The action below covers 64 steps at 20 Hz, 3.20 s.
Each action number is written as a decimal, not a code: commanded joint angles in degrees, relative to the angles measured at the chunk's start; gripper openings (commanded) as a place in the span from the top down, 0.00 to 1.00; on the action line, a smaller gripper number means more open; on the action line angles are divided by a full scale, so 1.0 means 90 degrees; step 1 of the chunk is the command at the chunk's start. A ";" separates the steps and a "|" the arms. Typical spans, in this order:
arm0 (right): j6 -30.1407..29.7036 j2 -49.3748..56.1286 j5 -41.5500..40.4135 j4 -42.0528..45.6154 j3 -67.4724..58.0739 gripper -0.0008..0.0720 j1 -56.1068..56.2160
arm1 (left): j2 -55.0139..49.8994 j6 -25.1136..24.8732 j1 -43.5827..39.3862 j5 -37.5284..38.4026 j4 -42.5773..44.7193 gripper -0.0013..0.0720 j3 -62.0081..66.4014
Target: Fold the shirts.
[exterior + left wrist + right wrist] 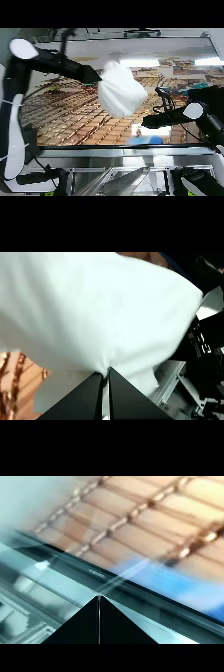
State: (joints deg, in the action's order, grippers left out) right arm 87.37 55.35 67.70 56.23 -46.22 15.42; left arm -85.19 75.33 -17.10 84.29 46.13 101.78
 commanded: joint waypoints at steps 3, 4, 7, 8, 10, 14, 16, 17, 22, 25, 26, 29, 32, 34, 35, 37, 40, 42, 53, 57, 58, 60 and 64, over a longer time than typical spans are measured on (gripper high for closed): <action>0.0112 -0.0012 0.0525 0.0590 -0.0002 0.96 -0.0879 | -0.1190 -0.0041 -0.1632 -0.0272 0.0590 0.95 0.0007; 0.0097 -0.0012 0.0597 0.0593 -0.0002 0.96 -0.1061 | -0.1450 -0.0044 -0.1766 -0.0306 0.0590 0.95 0.0010; 0.0095 -0.0010 0.0838 0.0590 0.0000 0.96 -0.1494 | -0.1911 -0.0041 -0.1802 -0.0211 0.0590 0.95 0.0010; 0.0092 -0.0010 0.0845 0.0590 0.0000 0.96 -0.1554 | -0.1970 -0.0034 -0.1719 0.0034 0.0588 0.95 0.0019; 0.0092 -0.0007 0.0697 0.0571 -0.0002 0.95 -0.1549 | -0.1982 -0.0027 -0.1467 0.0721 0.0593 0.61 0.0036; -0.0797 0.0141 -0.0347 -0.0214 -0.0015 0.15 -0.1545 | -0.1967 0.0408 -0.0563 0.1906 0.0588 0.52 0.0338; -0.1394 0.0415 -0.0767 -0.0821 -0.0017 0.18 -0.1547 | -0.1785 0.0413 -0.0102 0.1819 0.0590 0.52 0.0095; -0.1491 0.0641 -0.0908 -0.1008 -0.0046 0.18 -0.1552 | -0.1598 0.0342 0.0131 0.1651 0.0593 0.52 -0.0265; -0.2747 0.2147 -0.0777 -0.2249 -0.0763 0.22 -0.1545 | -0.0542 -0.0141 0.1088 0.0233 0.0559 0.52 -0.3007; -0.2968 0.3038 -0.0811 -0.2509 -0.1367 0.22 -0.1545 | -0.0153 -0.0231 0.1307 -0.0780 0.0520 0.51 -0.4520; -0.2958 0.3315 -0.0809 -0.2509 -0.1535 0.22 -0.1545 | -0.0104 -0.0233 0.1290 -0.1078 0.0512 0.51 -0.4901; -0.2948 0.4027 -0.0806 -0.2521 -0.1860 0.22 -0.1542 | -0.0102 -0.0566 0.1071 -0.1775 0.0027 0.51 -0.5688; -0.2951 0.4420 -0.0760 -0.2569 -0.1889 0.22 -0.1513 | -0.0102 -0.0884 0.0801 -0.2399 -0.0508 0.51 -0.6105; -0.2956 0.4592 -0.0668 -0.2618 -0.1892 0.22 -0.1418 | -0.0104 -0.1163 0.0568 -0.2788 -0.1001 0.51 -0.6244; -0.2963 0.4660 -0.0639 -0.2735 -0.1892 0.22 -0.1345 | -0.0104 -0.1328 0.0432 -0.2965 -0.1285 0.51 -0.6263; -0.3186 0.4714 -0.0641 -0.3079 -0.1892 0.22 -0.1166 | -0.0104 -0.1659 0.0126 -0.3245 -0.1817 0.51 -0.6173; -0.3240 0.4709 -0.0627 -0.3521 -0.1945 0.57 -0.1049 | -0.0126 -0.1766 -0.0299 -0.3772 -0.1970 0.52 -0.5833; -0.3240 0.4709 -0.0396 -0.3519 -0.2064 0.96 -0.1056 | -0.0257 -0.1766 -0.0449 -0.3767 -0.1970 0.74 -0.5515; -0.3376 0.3570 0.0486 -0.3402 -0.2880 0.97 -0.1054 | 0.0913 -0.1775 0.0100 -0.2815 -0.1851 0.95 -0.4488; -0.3351 0.3449 0.0835 -0.3582 -0.2885 0.97 -0.1064 | 0.1275 -0.1770 0.0476 -0.2528 -0.1753 0.95 -0.5231; -0.3356 0.3293 0.0942 -0.3704 -0.2885 0.97 -0.1105 | 0.1430 -0.1770 0.0636 -0.2494 -0.1770 0.95 -0.5275; -0.3359 0.2798 0.0993 -0.3827 -0.2936 0.97 -0.1202 | 0.1916 -0.1773 0.0984 -0.2463 -0.1831 0.95 -0.5139; -0.3303 0.1581 0.0964 -0.3823 -0.3082 0.97 -0.1384 | 0.2854 -0.1746 0.1530 -0.2042 -0.1795 0.95 -0.4403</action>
State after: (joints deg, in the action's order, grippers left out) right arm 57.14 76.05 76.14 22.33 -73.32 3.92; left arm -64.58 59.42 -6.55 63.53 29.93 59.02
